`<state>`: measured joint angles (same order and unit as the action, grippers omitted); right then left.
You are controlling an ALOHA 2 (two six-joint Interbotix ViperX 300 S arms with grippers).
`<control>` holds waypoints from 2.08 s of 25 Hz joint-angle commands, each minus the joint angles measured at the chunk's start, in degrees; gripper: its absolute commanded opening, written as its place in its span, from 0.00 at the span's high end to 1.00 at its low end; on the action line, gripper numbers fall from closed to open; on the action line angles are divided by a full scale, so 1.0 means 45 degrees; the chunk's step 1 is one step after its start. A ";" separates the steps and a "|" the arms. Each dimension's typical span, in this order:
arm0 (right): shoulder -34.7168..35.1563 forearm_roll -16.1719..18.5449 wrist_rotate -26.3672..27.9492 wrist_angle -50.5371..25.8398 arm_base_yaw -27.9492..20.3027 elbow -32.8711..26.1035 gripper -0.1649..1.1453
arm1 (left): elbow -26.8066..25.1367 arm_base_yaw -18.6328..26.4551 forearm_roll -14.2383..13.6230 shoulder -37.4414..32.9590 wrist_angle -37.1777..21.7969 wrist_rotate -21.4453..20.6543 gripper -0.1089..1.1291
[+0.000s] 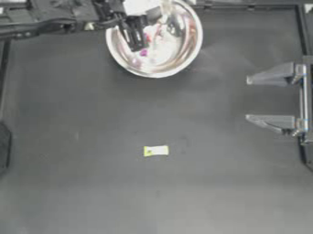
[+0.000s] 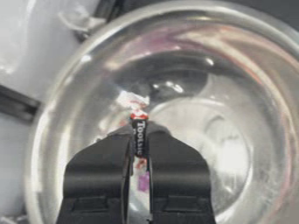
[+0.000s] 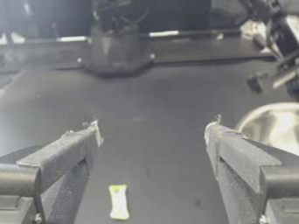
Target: Put candies in bowl
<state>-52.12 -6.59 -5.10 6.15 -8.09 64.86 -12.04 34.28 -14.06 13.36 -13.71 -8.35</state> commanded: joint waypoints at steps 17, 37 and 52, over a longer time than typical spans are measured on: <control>0.0078 -0.0078 0.0000 0.0117 0.0000 -0.0137 0.11 | -0.0391 -0.0195 0.0332 -0.2031 0.0000 0.0059 0.08; 0.0059 -0.0078 -0.0020 0.0078 0.0020 -0.0215 0.11 | -0.7031 -0.4590 0.2363 -1.1074 0.0879 0.0195 0.09; 0.0176 -0.0430 -0.0059 -0.0586 0.0000 -0.0488 0.11 | -1.0234 -0.5664 0.3398 -1.4297 0.2383 0.0176 0.09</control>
<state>-52.03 -7.56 -5.19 4.31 -8.09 64.69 -58.36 9.49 1.14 -51.06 -3.43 -7.56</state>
